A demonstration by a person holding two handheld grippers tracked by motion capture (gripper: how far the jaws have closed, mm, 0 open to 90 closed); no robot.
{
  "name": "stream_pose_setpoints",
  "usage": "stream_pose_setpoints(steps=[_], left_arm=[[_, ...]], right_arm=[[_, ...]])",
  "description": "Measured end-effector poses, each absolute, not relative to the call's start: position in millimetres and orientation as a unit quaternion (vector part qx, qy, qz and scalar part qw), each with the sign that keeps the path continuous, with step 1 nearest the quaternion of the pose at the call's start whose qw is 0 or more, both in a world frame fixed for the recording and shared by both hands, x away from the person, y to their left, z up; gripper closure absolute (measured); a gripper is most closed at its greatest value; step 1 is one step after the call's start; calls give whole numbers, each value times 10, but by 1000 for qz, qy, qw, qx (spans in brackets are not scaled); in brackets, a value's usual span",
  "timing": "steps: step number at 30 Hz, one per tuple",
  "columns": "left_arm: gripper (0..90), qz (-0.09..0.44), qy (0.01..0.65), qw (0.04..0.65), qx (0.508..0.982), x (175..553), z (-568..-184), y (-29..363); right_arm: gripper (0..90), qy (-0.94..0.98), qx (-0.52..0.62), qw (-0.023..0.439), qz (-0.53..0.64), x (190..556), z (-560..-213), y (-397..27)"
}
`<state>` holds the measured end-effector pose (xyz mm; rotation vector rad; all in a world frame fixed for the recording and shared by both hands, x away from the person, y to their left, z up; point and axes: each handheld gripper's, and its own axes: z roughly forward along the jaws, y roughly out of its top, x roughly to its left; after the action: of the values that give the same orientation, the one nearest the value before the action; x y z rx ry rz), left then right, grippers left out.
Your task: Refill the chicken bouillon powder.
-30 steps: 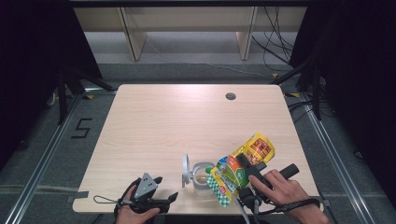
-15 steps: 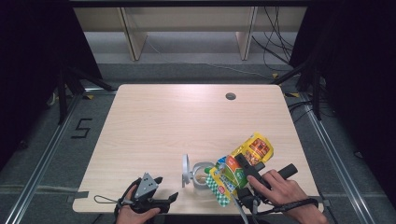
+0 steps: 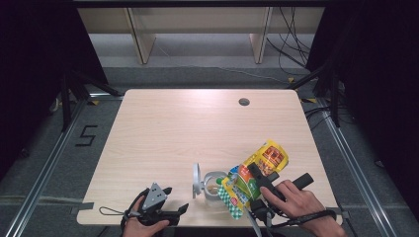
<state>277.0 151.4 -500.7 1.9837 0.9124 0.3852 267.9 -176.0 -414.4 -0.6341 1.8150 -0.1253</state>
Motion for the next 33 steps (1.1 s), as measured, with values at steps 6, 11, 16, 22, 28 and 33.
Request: stream_pose_setpoints(steps=[6, 11, 16, 22, 28, 33], left_arm=[[203, 154, 367, 451, 798, 2767, -5009, 1501], [203, 153, 368, 453, 798, 2765, -5010, 1500], [203, 154, 368, 452, 798, 2767, -5011, 1501], [203, 147, 377, 455, 793, 2755, -5017, 1486], [203, 151, 371, 457, 794, 2763, -5013, 1494], [203, 147, 379, 457, 792, 2753, -5014, 1489]], right_arm=[[510, 763, -298, 571, -65, 2710, -4103, -1748], [511, 766, -294, 568, -67, 2713, -4102, -1746], [512, 757, -301, 574, -77, 2696, -4103, -1725], [512, 763, -300, 568, -68, 2716, -4135, -1679], [512, 762, -305, 567, -68, 2743, -4140, -1638], [513, 762, -307, 566, -68, 2741, -4133, -1617]])
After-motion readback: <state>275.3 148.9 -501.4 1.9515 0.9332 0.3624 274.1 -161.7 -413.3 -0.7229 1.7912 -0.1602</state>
